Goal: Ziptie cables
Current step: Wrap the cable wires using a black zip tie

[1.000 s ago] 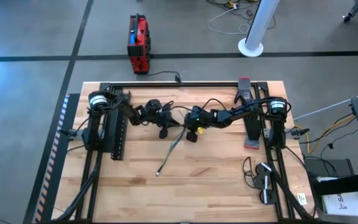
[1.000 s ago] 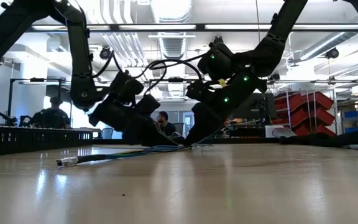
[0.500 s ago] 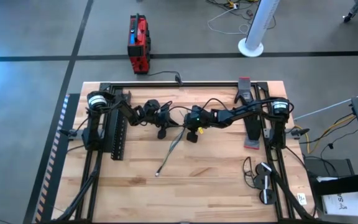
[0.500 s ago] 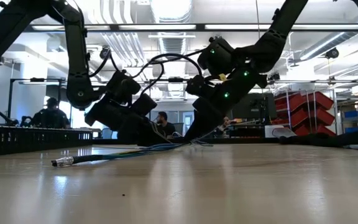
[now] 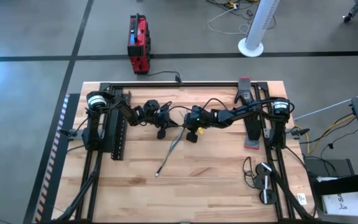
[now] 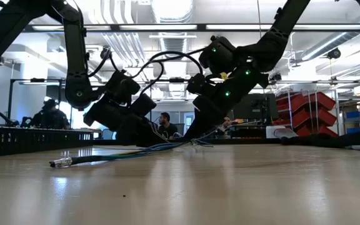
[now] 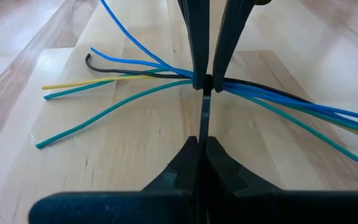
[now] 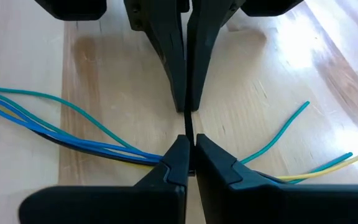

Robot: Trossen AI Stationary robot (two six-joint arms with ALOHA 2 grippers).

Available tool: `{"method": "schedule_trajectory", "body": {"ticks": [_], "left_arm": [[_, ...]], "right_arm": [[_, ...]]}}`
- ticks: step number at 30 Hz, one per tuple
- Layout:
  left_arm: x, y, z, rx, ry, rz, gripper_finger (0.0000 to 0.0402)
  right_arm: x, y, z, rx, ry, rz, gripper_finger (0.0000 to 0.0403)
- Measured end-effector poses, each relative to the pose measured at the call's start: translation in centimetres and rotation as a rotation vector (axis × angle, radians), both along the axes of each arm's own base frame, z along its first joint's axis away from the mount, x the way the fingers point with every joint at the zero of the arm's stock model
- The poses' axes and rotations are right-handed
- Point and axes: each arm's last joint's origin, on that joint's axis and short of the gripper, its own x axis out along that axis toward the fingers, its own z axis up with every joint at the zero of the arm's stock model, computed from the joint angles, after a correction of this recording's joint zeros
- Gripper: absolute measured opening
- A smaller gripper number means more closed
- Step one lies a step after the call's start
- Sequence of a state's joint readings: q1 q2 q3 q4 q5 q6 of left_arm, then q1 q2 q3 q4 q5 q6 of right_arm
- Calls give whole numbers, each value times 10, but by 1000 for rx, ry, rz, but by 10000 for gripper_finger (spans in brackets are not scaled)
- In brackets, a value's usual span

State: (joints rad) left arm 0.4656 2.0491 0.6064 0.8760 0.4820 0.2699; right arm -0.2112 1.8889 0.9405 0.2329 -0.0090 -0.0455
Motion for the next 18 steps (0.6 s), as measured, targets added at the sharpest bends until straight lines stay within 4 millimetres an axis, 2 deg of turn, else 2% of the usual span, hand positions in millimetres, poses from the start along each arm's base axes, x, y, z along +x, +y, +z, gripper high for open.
{"method": "schedule_trajectory", "body": {"ticks": [5, 14, 18], "left_arm": [[1, 0, 1, -8, -10, 6, 7], [7, -1, 9, 31, -94, -6, 103], [18, -6, 11, 9, -98, -2, 126]], "right_arm": [[0, 1, 0, -5, -1, 6, 2], [1, 0, 1, -6, -6, 7, 2], [1, 0, 1, -8, -12, 8, 2]]}}
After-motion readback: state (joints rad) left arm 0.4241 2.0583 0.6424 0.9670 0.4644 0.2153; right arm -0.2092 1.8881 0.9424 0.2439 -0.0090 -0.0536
